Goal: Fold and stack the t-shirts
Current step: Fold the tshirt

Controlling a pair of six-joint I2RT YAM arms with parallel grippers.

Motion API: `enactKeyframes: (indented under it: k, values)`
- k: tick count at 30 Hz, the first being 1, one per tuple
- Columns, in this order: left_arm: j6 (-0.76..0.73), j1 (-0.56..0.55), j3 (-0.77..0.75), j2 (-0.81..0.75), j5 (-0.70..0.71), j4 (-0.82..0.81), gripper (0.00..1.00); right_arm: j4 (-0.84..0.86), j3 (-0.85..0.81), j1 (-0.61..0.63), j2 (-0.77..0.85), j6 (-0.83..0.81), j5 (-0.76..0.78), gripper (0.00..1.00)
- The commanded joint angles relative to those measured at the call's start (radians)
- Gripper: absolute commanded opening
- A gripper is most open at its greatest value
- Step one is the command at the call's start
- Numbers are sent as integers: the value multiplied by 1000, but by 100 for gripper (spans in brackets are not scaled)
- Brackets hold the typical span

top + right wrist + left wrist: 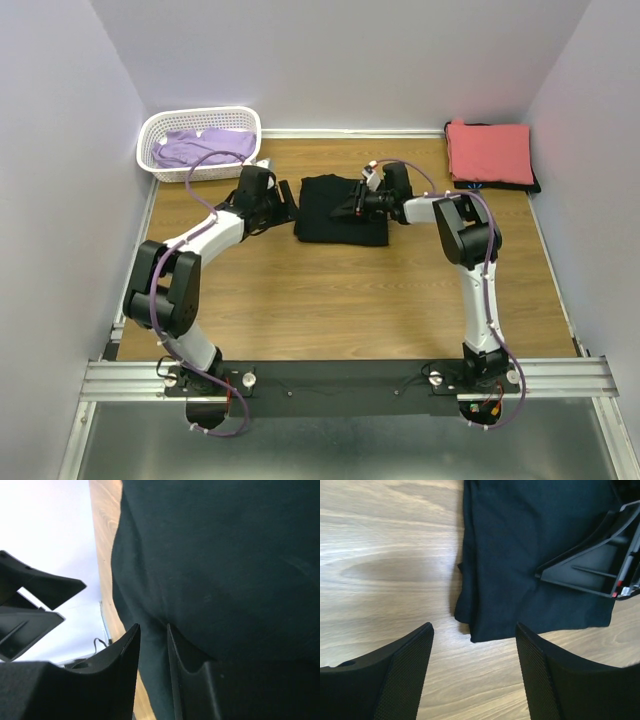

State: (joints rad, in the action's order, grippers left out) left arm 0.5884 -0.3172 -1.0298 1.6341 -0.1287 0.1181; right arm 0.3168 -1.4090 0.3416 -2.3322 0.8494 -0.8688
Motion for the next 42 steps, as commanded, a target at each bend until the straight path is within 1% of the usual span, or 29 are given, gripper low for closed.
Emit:
enactKeyframes:
  k: [1,6,9,10,12,13,16,17,22,26,29,31,34,36,38,39,40,41,42]
  values:
    - [13,-19,-52,32,-45,-23,72,-44,8,-18,-36,-59,34,37]
    - [1,-19,-136,102,-65,-43,70,-44,-25,-56,66,-96,5,37]
    - [-18,-19,-240,177,-91,-52,68,-45,-73,-99,77,-99,-16,37]
    - [-21,-19,-292,197,-113,-58,67,-45,-82,-111,74,-101,-25,37]
    - [-25,-17,-343,263,-130,-63,66,-45,-113,-142,63,-96,-35,37]
    - [-27,-17,-390,285,-147,-70,63,-44,-123,-153,48,-92,-41,37]
    - [-32,-16,-463,381,-172,-72,58,-42,-154,-182,18,-90,-47,37]
    - [-35,-16,-510,432,-180,-72,54,-41,-169,-191,10,-89,-44,37]
    - [-30,-10,-640,578,-199,-55,49,10,-189,-225,-58,-43,-21,37]
    - [-1,4,-691,691,-215,-52,46,30,-185,-254,-122,-7,13,37]
    - [53,32,-704,742,-255,-52,43,31,-162,-279,-150,19,43,37]
    - [71,50,-685,753,-297,-66,43,33,-148,-291,-156,36,57,37]
    - [97,64,-650,731,-311,-95,43,31,-133,-302,-153,37,63,37]
    - [91,64,-639,698,-307,-98,43,33,-130,-302,-138,33,50,37]
    - [90,64,-618,649,-307,-101,50,33,-117,-302,-95,25,39,37]
    - [90,63,-609,627,-305,-101,53,33,-108,-302,-72,22,36,37]
    - [91,61,-578,604,-296,-107,60,33,-88,-300,-28,14,33,37]
    - [91,60,-561,578,-287,-110,65,31,-73,-299,2,8,28,37]
    - [91,55,-543,520,-261,-113,69,34,-56,-299,26,5,27,38]
